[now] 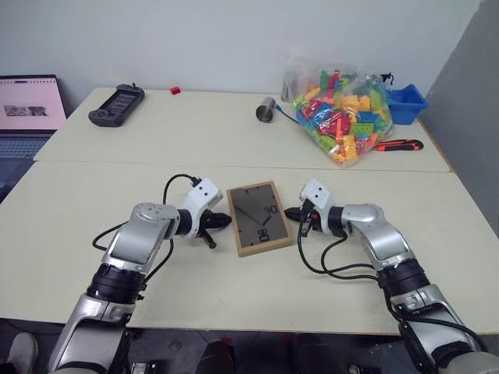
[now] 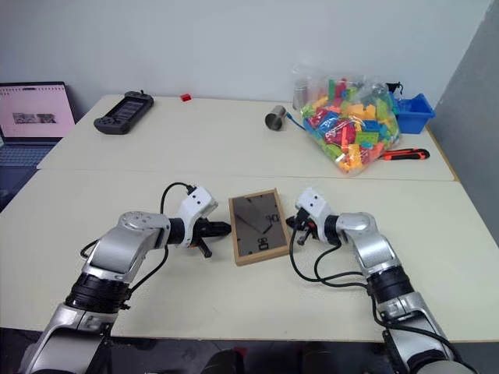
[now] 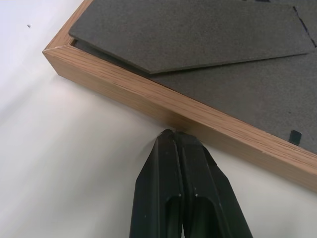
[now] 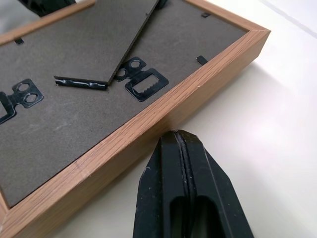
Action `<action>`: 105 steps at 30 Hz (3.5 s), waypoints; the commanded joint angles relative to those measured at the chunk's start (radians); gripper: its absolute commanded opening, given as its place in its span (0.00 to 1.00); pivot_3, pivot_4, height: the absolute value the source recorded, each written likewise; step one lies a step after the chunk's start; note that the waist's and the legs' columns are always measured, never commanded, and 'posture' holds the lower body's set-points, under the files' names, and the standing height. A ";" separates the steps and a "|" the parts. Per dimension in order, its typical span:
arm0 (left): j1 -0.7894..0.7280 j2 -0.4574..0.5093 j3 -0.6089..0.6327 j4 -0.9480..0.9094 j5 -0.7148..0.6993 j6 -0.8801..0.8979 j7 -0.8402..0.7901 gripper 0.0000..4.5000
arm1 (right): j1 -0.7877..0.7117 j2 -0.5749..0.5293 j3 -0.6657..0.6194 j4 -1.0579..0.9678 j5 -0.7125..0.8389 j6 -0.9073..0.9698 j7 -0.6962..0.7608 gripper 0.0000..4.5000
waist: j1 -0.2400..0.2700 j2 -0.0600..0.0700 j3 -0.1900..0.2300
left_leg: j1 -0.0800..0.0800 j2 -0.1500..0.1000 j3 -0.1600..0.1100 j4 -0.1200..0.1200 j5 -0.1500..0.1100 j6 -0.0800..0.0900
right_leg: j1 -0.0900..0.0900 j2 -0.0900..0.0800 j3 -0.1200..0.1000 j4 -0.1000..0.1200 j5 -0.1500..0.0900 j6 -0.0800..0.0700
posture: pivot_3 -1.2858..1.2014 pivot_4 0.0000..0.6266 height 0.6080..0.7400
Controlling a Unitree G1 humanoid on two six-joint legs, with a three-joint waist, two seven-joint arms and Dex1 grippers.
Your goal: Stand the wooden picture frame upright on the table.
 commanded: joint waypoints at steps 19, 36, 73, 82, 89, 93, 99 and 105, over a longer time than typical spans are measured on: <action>0.053 0.062 0.031 -0.114 -0.077 0.082 0.028 0.00 | -0.032 0.037 0.111 -0.148 0.035 0.035 0.082 0.00 | -0.001 0.000 0.000 | 0.000 0.001 0.000 0.000 0.000 0.000 | 0.000 0.000 -0.001 -0.001 -0.001 -0.001 | 0.52 0.24 1.00; 0.087 0.135 0.023 -0.115 -0.087 0.046 0.009 0.00 | -0.020 -0.003 0.103 -0.145 0.031 0.032 0.101 0.00 | 0.000 0.000 0.000 | 0.000 0.001 -0.001 0.000 0.000 0.000 | 0.000 0.000 -0.002 -0.001 -0.001 -0.001 | 0.52 0.24 1.00; -0.131 0.305 0.004 0.348 -0.505 0.574 -0.337 0.98 | -0.033 -0.151 0.064 -0.077 0.011 -0.076 0.134 0.00 | -0.002 0.000 0.000 | 0.000 0.001 -0.002 -0.001 0.000 0.000 | 0.000 0.001 -0.004 -0.001 -0.002 -0.003 | 0.52 0.24 1.00; -0.139 0.251 -0.014 0.388 -0.523 0.640 -0.312 0.98 | -0.028 -0.114 0.088 -0.093 0.007 -0.059 0.128 0.00 | -0.001 0.000 0.000 | 0.000 0.001 -0.002 0.000 0.000 0.000 | 0.000 0.001 -0.004 0.000 -0.002 -0.003 | 0.52 0.24 1.00; -0.147 0.214 -0.035 0.414 -0.501 0.574 -0.315 0.98 | -0.040 -0.051 0.134 -0.071 -0.006 -0.057 0.108 0.00 | 0.002 0.000 0.000 | 0.000 0.001 -0.002 0.000 0.000 0.000 | 0.000 0.000 -0.004 0.001 -0.002 -0.003 | 0.52 0.24 1.00; -0.160 0.192 -0.036 0.437 -0.489 0.551 -0.310 0.98 | -0.048 -0.020 0.149 -0.070 -0.006 -0.049 0.096 0.00 | 0.012 0.000 0.000 | 0.000 0.000 -0.003 0.001 0.000 0.000 | 0.001 0.000 -0.004 0.001 -0.002 -0.003 | 0.52 0.24 1.00; -0.155 0.184 -0.038 0.410 -0.503 0.556 -0.321 0.98 | -0.065 0.035 0.166 -0.046 -0.013 -0.048 0.070 0.00 | 0.018 0.000 0.000 | 0.001 0.000 -0.003 0.001 0.000 0.000 | 0.001 0.000 -0.004 0.002 -0.002 -0.003 | 0.52 0.24 1.00; -0.153 0.187 -0.035 0.384 -0.528 0.579 -0.339 0.98 | -0.093 0.063 0.161 -0.004 -0.021 -0.061 0.049 0.00 | 0.022 0.000 0.000 | 0.001 0.000 -0.003 0.001 0.000 0.000 | 0.001 0.000 -0.004 0.002 -0.002 -0.003 | 0.52 0.24 1.00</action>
